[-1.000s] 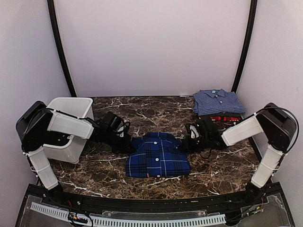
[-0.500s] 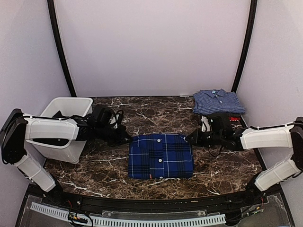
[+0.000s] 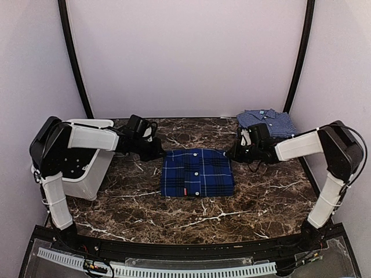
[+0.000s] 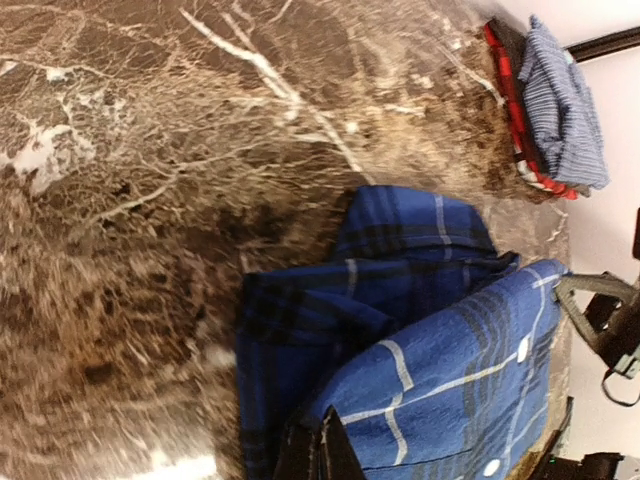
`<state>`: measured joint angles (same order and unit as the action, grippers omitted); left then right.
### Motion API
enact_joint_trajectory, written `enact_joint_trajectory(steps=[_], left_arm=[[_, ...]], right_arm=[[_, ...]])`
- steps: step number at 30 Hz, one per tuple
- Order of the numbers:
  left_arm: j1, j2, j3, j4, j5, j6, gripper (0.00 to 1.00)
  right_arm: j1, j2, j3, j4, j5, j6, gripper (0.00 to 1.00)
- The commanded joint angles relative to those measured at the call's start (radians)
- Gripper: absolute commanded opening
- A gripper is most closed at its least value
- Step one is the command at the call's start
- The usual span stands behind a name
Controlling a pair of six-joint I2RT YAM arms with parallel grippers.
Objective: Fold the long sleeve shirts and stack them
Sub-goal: Fold the 2/3-rectangle-folded shirt at the center of the board.
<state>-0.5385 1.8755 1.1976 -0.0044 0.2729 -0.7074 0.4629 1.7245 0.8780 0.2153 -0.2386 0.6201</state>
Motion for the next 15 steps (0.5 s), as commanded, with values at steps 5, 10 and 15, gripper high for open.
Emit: enact_joint_trajectory(steps=[5,10,15], left_arm=[[0.052,0.168,0.28,-0.121,-0.017,0.119,0.33],[0.054,0.097,0.277,-0.153,-0.038,0.133,0.44],[0.042,0.011,0.204,-0.186,-0.071,0.127,0.46]], right_arm=[[-0.058,0.165,0.228,-0.04,-0.07,-0.061,0.25],[-0.055,0.081,0.255,-0.16,0.013,-0.097,0.41],[-0.001,-0.028,0.226,-0.211,0.078,-0.119,0.43]])
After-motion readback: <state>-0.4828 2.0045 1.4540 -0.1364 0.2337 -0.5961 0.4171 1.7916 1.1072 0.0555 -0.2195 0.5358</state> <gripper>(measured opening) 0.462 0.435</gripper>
